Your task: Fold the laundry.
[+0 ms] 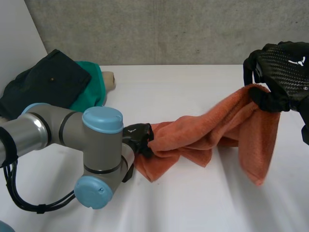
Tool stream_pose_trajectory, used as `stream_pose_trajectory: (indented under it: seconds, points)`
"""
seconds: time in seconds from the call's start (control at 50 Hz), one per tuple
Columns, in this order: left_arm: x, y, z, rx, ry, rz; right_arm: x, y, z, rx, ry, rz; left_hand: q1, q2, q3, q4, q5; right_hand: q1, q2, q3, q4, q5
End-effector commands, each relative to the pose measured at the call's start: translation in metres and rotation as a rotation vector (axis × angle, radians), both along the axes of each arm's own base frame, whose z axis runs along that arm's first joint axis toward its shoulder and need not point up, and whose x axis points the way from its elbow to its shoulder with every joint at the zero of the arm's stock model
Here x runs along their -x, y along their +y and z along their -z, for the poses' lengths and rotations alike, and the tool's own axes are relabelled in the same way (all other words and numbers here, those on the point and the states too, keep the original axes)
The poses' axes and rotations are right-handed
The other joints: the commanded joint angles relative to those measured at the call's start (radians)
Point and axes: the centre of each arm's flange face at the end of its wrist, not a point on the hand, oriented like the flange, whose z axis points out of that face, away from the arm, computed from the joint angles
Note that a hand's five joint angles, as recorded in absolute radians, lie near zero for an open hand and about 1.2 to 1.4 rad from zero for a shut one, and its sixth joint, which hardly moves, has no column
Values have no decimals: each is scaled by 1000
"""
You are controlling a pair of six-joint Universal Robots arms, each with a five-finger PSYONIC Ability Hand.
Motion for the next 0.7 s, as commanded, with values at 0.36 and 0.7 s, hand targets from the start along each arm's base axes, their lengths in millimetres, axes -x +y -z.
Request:
stream_pose_trajectory:
  seconds: [0.36,0.7]
  points:
    - [-15,-100,-205,869,196,-182,-1,-154,-18,182,-92,256,240,228,233,226,253,281,217,207,199,223]
    - [-18,-82,-211,897,151,-129,-19,-141,-11,186,-114,171,240,228,233,226,253,281,217,207,199,223]
